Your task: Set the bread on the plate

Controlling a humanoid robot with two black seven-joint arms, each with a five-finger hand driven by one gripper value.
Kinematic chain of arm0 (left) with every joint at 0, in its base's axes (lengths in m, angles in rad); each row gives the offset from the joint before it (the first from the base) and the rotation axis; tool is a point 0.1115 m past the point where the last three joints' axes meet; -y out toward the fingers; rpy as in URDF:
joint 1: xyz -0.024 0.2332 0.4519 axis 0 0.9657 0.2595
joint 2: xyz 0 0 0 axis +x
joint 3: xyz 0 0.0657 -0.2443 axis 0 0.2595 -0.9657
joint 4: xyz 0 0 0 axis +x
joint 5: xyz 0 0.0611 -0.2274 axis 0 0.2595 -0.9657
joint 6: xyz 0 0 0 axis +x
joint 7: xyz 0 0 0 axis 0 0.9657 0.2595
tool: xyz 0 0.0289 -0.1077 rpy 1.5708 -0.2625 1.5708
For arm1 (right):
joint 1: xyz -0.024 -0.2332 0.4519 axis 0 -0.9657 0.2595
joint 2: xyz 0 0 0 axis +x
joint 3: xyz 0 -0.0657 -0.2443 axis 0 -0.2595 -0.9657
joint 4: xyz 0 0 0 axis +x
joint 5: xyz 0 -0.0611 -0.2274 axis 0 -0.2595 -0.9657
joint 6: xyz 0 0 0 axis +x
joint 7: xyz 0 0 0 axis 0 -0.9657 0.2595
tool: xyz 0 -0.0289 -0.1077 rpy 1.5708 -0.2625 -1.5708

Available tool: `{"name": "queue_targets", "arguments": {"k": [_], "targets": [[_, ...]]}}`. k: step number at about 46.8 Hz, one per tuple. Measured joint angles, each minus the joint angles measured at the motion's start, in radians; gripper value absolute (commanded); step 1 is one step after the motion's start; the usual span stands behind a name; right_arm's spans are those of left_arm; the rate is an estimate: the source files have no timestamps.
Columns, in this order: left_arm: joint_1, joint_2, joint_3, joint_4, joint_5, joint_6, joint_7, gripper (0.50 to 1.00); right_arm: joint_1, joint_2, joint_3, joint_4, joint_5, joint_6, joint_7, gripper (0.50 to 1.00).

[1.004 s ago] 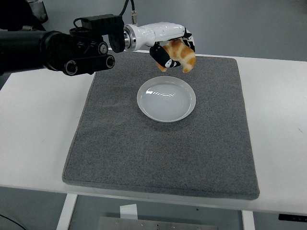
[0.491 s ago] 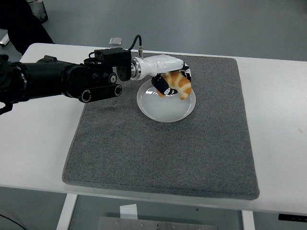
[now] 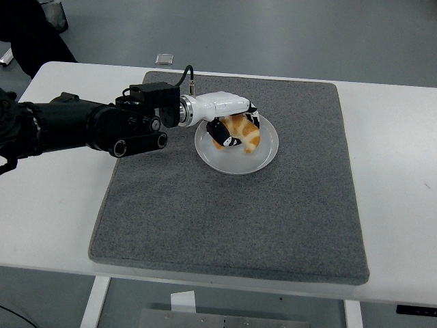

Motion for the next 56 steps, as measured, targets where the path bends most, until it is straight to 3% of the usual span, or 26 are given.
{"name": "queue_targets", "arguments": {"k": [43,44,45,46,48,52,56], "targets": [[0.025,0.000,0.021,0.009,0.002,0.007,0.000,0.500,0.000,0.000,0.000,0.000,0.000,0.000,0.000,0.954],[0.025,0.000,0.021,0.009,0.002,0.009,0.000,0.580,0.000,0.000,0.000,0.000,0.000,0.000,0.000,0.952],[0.025,0.000,0.020,0.010,0.002,0.012,0.000,0.691,0.000,0.000,0.000,0.000,0.000,0.000,0.000,0.952],[0.025,0.000,0.019,0.011,0.002,0.017,0.000,0.751,0.000,0.000,0.000,0.000,0.000,0.000,0.000,0.952],[0.025,0.000,0.018,0.012,0.002,0.023,0.000,0.784,0.000,0.000,0.000,0.000,0.000,0.000,0.000,0.952],[0.026,0.000,0.016,0.012,0.001,0.027,-0.001,0.992,0.000,0.000,0.000,0.000,0.000,0.000,0.000,0.954],[0.026,0.000,0.014,0.010,-0.002,0.028,-0.001,0.994,0.000,0.000,0.000,0.000,0.000,0.000,0.000,0.952]]}}
